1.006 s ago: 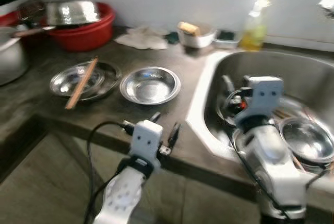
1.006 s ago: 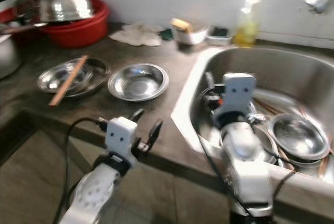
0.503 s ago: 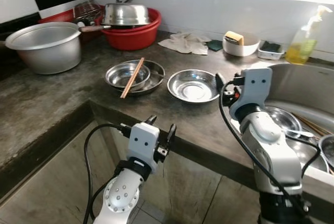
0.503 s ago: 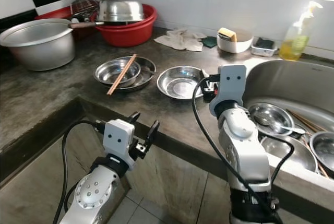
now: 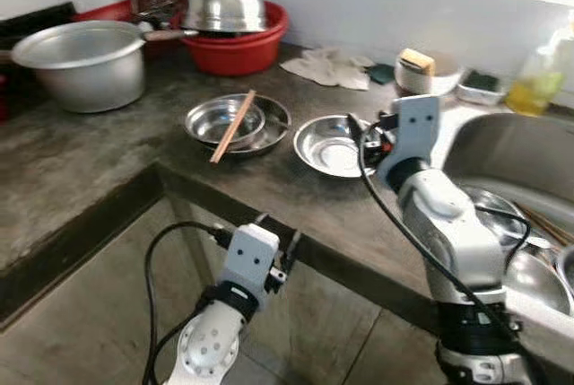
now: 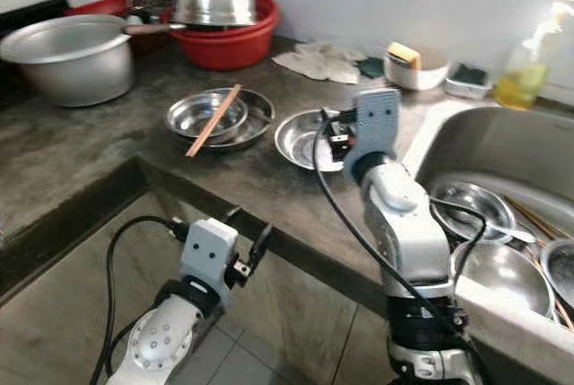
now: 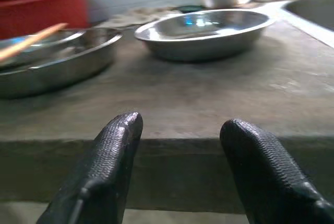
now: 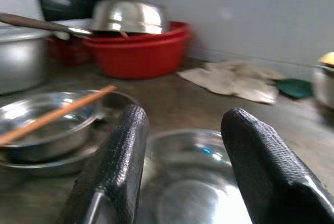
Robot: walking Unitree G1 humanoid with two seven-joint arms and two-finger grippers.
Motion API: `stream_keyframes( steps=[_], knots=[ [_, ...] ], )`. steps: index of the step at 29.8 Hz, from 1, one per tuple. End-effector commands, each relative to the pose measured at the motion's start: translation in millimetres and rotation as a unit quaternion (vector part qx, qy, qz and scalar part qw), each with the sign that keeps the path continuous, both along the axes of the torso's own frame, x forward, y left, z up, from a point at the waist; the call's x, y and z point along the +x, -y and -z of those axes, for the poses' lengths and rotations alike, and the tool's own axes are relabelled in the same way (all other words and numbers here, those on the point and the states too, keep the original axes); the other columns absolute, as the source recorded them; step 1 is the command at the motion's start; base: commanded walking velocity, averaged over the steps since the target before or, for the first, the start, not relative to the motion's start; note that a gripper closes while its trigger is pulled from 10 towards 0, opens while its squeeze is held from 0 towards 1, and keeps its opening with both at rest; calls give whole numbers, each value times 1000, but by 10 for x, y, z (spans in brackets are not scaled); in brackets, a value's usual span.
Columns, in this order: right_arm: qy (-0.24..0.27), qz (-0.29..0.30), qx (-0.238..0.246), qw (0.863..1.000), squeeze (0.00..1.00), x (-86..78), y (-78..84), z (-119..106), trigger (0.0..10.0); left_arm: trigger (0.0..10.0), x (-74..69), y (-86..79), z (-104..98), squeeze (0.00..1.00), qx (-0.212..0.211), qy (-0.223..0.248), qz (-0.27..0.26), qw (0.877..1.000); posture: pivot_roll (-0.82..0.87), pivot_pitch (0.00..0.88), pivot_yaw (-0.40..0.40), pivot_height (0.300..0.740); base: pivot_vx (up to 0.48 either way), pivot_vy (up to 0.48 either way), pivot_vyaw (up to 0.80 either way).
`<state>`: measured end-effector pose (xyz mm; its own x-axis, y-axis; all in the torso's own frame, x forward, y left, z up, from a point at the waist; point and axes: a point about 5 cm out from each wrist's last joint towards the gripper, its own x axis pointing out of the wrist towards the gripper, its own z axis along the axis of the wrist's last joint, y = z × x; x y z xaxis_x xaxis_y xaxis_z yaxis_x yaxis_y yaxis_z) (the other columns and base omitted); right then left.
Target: Kitchen organization
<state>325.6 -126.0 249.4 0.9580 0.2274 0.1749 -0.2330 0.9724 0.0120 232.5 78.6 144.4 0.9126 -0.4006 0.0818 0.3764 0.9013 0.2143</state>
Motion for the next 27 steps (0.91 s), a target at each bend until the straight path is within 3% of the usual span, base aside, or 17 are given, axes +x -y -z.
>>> stream_keyframes(
  steps=[1,12,13,17,18,19,20,27],
  knots=[
    [-1,13,0,1000,0,8,66,-16,10000,10000,14,27,1,0,-7,-6,-3,1000,103,97,-5,740,0,0,0],
    [-37,14,-34,999,0,74,144,27,10000,10000,-8,27,33,0,-9,-11,2,1000,103,91,-1,740,0,0,0],
    [-50,14,-38,998,1000,86,155,57,10000,10000,-18,18,47,0,-9,-14,3,1000,105,90,-2,740,0,0,0],
    [-76,16,-36,996,1000,117,179,100,10000,10000,-37,-20,93,0,-14,-21,6,1000,106,90,0,740,0,0,0],
    [-82,19,-40,996,90,134,182,100,10000,10000,-39,-33,107,0,-13,-24,6,1000,105,89,-3,740,0,0,0],
    [-86,21,-43,995,90,146,184,101,10000,10000,-40,-42,117,0,-13,-26,5,1000,105,89,-3,740,0,0,0],
    [-87,30,-52,994,0,162,194,98,10000,10000,-43,-41,122,0,-17,-27,9,999,103,89,-1,740,0,0,0],
    [-105,64,-63,990,0,280,281,62,10000,10000,-120,43,111,0,-50,-43,70,995,106,92,-3,740,0,0,0]
  ],
)
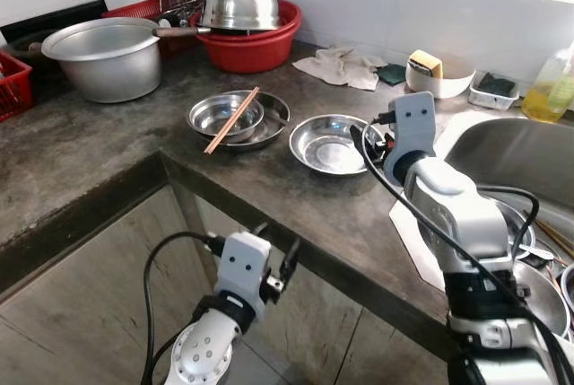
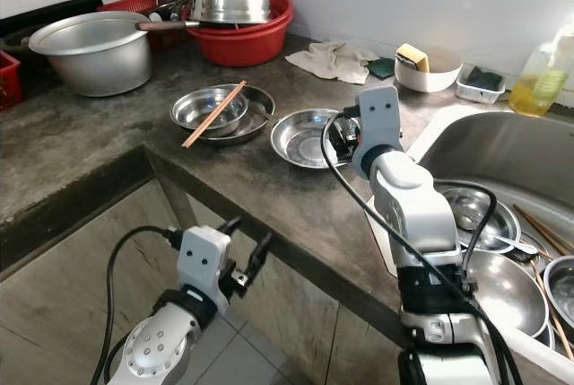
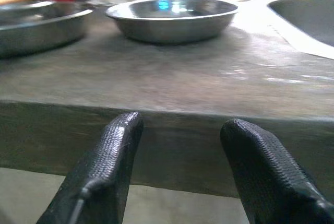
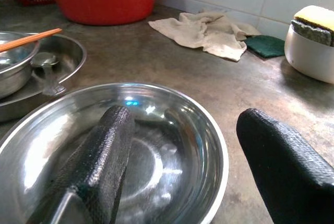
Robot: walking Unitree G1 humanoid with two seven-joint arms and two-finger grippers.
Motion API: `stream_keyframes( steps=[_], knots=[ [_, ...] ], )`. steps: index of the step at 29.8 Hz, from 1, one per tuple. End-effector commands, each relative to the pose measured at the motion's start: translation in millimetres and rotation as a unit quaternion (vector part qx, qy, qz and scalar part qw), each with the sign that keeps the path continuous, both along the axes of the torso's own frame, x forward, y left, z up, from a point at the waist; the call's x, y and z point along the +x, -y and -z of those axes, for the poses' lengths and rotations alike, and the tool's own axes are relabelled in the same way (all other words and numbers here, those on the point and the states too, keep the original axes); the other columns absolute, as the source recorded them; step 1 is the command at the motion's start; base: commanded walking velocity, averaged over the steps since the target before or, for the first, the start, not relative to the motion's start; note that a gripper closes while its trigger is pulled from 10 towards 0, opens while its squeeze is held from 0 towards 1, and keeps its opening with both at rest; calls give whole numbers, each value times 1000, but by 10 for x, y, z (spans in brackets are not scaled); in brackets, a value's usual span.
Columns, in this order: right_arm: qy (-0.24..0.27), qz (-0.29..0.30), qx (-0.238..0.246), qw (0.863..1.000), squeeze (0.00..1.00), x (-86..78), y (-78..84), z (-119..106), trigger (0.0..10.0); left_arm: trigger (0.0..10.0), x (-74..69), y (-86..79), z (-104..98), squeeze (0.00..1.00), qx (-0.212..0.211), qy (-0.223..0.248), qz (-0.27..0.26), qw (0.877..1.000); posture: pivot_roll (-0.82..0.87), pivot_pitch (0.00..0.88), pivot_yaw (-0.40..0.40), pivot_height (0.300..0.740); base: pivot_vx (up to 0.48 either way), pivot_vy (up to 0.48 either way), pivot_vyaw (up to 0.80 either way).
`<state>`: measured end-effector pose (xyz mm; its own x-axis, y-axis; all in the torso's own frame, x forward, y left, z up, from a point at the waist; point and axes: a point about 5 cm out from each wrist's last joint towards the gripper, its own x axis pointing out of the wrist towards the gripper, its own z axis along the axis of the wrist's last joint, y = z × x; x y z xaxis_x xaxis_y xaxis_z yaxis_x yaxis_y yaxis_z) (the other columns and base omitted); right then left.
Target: Kitchen organization
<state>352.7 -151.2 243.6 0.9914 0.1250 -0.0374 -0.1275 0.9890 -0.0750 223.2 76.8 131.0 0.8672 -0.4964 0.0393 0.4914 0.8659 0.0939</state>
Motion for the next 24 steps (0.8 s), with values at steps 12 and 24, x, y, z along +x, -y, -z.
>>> stream_keyframes(
  steps=[12,24],
  knots=[
    [-151,22,85,985,0,240,89,200,10000,10000,-109,164,-157,0,-57,23,64,996,110,99,-13,740,0,0,0],
    [-182,0,131,975,0,342,9,152,10000,10000,-105,184,-154,0,-57,23,64,996,104,101,-18,740,0,0,0]
  ],
)
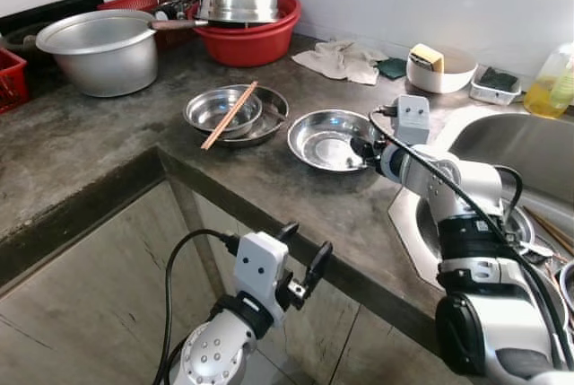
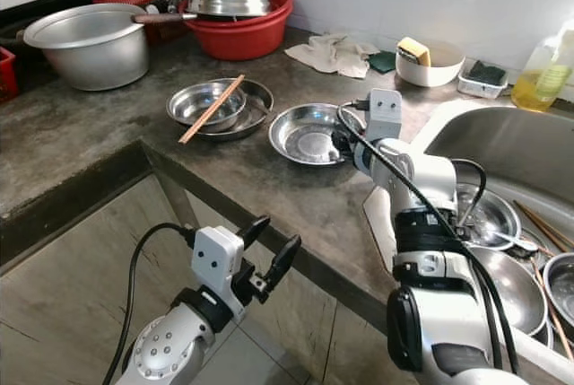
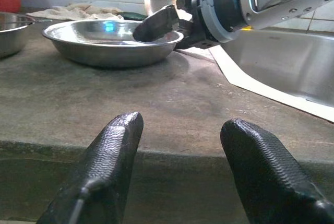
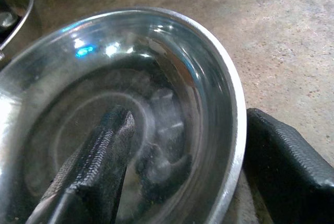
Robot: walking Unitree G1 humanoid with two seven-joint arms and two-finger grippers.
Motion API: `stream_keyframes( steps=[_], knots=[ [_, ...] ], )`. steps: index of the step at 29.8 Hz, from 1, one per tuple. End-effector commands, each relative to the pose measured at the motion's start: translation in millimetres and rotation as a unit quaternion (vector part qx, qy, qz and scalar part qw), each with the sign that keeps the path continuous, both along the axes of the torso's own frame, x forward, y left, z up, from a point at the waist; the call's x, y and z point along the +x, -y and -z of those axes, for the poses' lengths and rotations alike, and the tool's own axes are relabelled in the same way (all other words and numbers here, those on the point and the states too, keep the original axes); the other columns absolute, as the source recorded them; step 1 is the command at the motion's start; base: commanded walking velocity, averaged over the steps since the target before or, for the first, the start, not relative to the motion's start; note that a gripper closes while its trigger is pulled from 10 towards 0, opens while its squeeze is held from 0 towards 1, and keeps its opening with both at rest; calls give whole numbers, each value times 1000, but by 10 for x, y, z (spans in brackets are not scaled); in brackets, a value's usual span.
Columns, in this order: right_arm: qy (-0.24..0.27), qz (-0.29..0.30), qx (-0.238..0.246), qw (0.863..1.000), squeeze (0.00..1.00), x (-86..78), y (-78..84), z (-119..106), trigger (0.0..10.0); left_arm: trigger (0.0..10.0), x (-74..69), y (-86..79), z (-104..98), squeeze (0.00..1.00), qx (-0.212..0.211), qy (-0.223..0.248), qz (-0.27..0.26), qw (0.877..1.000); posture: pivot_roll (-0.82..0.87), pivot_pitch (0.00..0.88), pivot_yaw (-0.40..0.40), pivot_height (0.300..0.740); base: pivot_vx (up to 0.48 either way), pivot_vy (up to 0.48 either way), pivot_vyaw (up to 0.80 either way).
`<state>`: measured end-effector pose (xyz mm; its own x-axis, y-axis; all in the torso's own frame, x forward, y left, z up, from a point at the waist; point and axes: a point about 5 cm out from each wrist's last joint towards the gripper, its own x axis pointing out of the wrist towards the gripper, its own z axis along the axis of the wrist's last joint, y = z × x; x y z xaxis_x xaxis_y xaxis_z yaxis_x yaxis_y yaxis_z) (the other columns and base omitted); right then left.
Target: Kitchen organization
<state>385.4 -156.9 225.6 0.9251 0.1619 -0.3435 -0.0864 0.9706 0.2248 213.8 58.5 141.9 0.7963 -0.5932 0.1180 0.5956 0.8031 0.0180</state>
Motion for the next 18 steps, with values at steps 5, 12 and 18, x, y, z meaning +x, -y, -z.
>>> stream_keyframes(
  steps=[5,12,18],
  knots=[
    [-12,-13,-5,1000,0,24,-71,-12,10000,10000,-8,6,-47,0,-4,11,-1,1000,105,101,-20,740,0,0,0],
    [-48,-10,-30,998,0,18,-68,114,0,10000,3,-3,-48,0,-1,13,-6,1000,105,102,-23,740,0,0,0],
    [-47,-8,-51,998,0,21,-52,108,0,10000,10,-1,-51,0,1,14,-8,1000,106,100,-29,740,0,0,0]
  ],
)
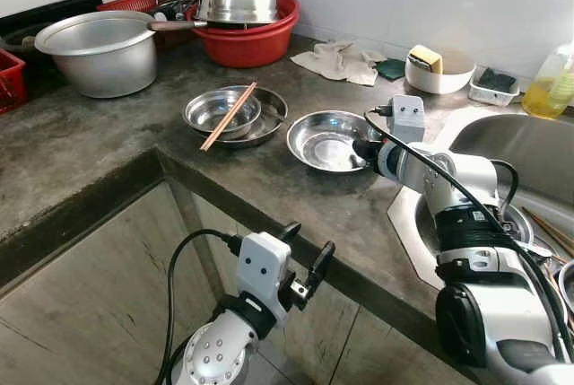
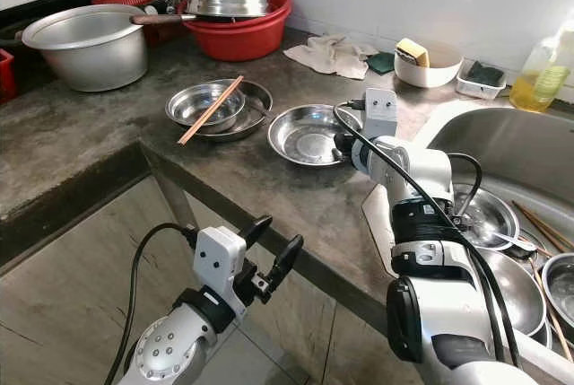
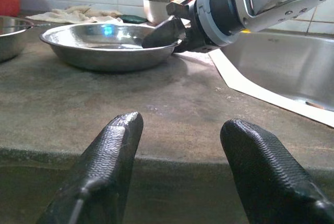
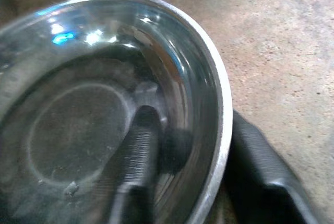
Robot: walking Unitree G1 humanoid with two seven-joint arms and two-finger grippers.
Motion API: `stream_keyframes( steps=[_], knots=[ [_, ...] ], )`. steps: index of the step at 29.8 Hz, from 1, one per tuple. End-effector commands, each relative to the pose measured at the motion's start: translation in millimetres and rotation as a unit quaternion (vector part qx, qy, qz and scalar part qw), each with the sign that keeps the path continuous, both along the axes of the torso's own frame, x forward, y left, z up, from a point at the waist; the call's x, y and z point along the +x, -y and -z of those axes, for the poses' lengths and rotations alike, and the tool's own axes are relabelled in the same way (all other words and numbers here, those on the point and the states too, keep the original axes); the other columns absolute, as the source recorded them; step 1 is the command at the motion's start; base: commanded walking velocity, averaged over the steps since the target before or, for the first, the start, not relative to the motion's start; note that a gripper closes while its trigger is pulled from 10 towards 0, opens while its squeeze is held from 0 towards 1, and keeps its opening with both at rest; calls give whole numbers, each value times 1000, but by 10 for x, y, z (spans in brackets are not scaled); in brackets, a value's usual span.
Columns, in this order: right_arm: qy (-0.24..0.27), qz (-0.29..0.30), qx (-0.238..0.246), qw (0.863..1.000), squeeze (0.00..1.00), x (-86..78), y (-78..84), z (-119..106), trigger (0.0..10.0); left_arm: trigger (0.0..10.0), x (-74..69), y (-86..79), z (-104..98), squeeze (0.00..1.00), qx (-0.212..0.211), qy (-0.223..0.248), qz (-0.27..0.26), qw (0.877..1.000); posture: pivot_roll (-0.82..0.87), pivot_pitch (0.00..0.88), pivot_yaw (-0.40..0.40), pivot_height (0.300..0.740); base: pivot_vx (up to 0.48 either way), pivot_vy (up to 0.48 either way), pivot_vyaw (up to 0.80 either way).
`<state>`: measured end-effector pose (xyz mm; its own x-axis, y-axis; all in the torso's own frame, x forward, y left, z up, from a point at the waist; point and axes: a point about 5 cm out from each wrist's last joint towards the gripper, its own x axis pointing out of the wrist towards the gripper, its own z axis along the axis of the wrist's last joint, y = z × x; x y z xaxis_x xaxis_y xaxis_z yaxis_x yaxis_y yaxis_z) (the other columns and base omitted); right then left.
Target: Kitchen organization
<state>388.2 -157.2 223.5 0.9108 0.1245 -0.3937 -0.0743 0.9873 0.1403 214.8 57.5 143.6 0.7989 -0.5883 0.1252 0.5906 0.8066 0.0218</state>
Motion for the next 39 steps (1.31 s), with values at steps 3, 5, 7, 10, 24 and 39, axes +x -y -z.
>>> stream_keyframes(
  steps=[3,5,7,10,24,39],
  knots=[
    [-28,-9,-4,1000,0,-9,-53,79,0,10000,3,-13,-32,0,2,10,-7,1000,105,100,-27,740,0,0,0],
    [-27,-6,-2,1000,0,-8,-46,65,0,10000,4,-14,-29,0,2,10,-8,1000,102,95,-28,740,0,0,0],
    [-26,1,3,1000,0,-8,-33,57,0,10000,10,-9,-26,0,3,11,-9,1000,102,92,-28,740,0,0,0],
    [-25,8,6,1000,0,-8,-21,59,0,10000,16,-6,-30,0,3,12,-10,1000,102,91,-28,740,0,0,0],
    [23,110,68,991,0,-11,266,-96,0,10000,21,-12,-20,0,8,13,-14,1000,102,75,-24,740,0,0,0],
    [247,179,46,951,0,-231,350,-531,0,10000,56,-34,-86,0,4,23,-27,999,107,91,-19,740,0,0,0]
  ],
)
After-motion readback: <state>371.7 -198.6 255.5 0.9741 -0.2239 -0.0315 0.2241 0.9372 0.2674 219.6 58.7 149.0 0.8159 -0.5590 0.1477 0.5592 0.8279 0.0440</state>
